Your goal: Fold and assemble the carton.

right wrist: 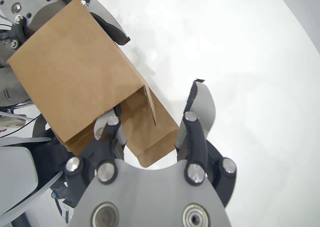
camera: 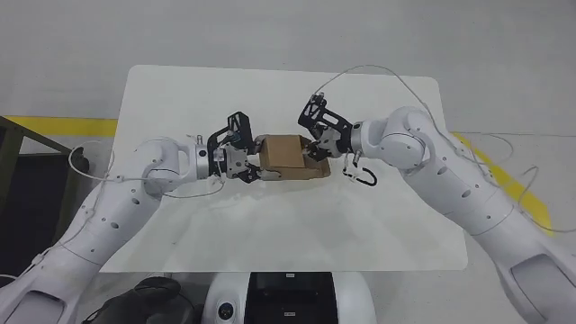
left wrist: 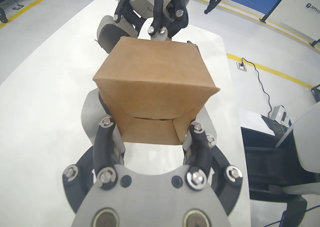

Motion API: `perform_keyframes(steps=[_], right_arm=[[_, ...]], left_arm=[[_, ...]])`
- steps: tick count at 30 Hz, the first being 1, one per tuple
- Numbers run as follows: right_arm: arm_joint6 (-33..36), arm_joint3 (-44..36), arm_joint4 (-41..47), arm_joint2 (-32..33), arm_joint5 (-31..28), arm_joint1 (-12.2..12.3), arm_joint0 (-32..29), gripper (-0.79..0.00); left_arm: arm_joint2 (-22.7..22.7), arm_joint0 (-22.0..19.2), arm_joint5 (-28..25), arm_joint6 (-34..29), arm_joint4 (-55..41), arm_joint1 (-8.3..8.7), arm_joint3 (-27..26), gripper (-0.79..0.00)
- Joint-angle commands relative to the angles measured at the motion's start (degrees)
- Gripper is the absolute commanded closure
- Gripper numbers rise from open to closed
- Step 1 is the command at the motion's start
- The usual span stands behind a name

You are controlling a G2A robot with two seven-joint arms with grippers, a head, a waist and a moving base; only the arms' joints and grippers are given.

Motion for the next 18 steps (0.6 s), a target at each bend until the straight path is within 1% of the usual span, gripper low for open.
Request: perform_keyframes(steps=[1, 5, 7, 9, 12, 15, 18], right_arm=[[-1.08, 0.42, 0.1, 1.42, -1.92, 0.41, -0.67, -0.785], [-4.12, 1.62, 0.2, 5.13, -6.16, 1.61, -2.84, -0.785], [-5.52, 2.23, 0.52, 7.11, -8.4, 2.27, -4.14, -0.785], [-7.26, 2.93, 1.3, 9.22, -11.11, 2.94, -5.6, -0.785], [-9.79, 3.95, 3.07, 12.31, -15.95, 3.93, -8.05, -0.785], [-11.18, 2.93, 3.38, 14.3, -19.99, 4.71, -10.4, -0.785], [-13.5, -0.18, 2.8, 15.3, -23.37, 5.14, -12.9, -0.785]], left_arm=[[-0.73, 0.25, -0.64, -0.14, -1.62, 0.11, 0.48, -0.536], [-2.46, 0.83, -1.72, -0.55, -4.19, 0.43, 1.01, -0.526], [-3.36, 1.23, -2.28, -0.68, -5.39, 0.6, 1.14, -0.508], [-4.36, 1.72, -2.66, -0.61, -6.36, 0.79, 1.04, -0.489], [-5.91, 2.58, -2.9, -0.17, -7.4, 1.04, 0.71, -0.483], [-7.29, 3.35, -2.62, 0.6, -7.84, 1.19, 0.41, -0.471], [-8.12, 3.95, -1.51, 1.49, -7.85, 1.15, 0.07, -0.474]])
